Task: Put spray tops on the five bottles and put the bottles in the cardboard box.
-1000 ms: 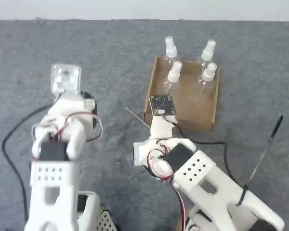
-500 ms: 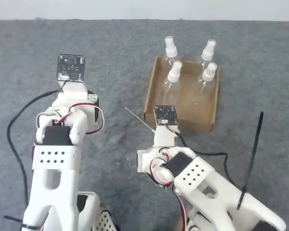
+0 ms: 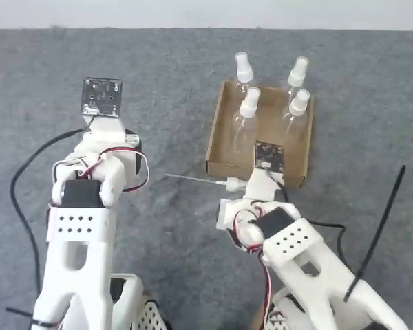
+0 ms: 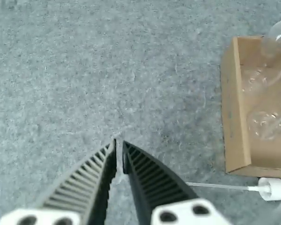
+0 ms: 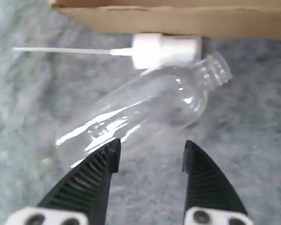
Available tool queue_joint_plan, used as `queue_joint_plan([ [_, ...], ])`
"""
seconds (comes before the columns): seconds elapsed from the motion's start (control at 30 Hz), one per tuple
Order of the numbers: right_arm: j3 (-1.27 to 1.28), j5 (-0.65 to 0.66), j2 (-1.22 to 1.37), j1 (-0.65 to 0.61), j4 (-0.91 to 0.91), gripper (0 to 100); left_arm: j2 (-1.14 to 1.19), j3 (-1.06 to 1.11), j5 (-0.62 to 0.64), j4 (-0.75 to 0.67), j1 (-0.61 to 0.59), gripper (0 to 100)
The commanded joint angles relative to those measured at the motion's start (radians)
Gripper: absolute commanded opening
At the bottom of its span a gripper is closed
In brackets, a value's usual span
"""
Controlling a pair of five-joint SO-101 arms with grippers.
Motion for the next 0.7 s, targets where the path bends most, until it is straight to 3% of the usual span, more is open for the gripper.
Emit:
queue_joint_plan([
  [0.0,-0.005,0.035,-0.007,0.076,0.042,21.3,0.002,-0.044,0.0,-0.023,0.002,1],
  [0.23,-0.069,0.034,-0.007,0.094,0.048,34.0,0.002,-0.044,0.0,-0.025,0.002,1],
  [0.33,-0.123,-0.044,-0.007,0.094,0.045,37.0,0.002,-0.044,0.0,-0.025,0.002,1],
  [0.5,-0.184,-0.167,0.004,0.093,0.038,35.7,0.002,-0.039,0.0,-0.025,0.002,1],
  [0.67,-0.152,-0.256,0.005,0.05,-0.081,32.6,0.002,-0.019,0.0,-0.048,0.003,1],
])
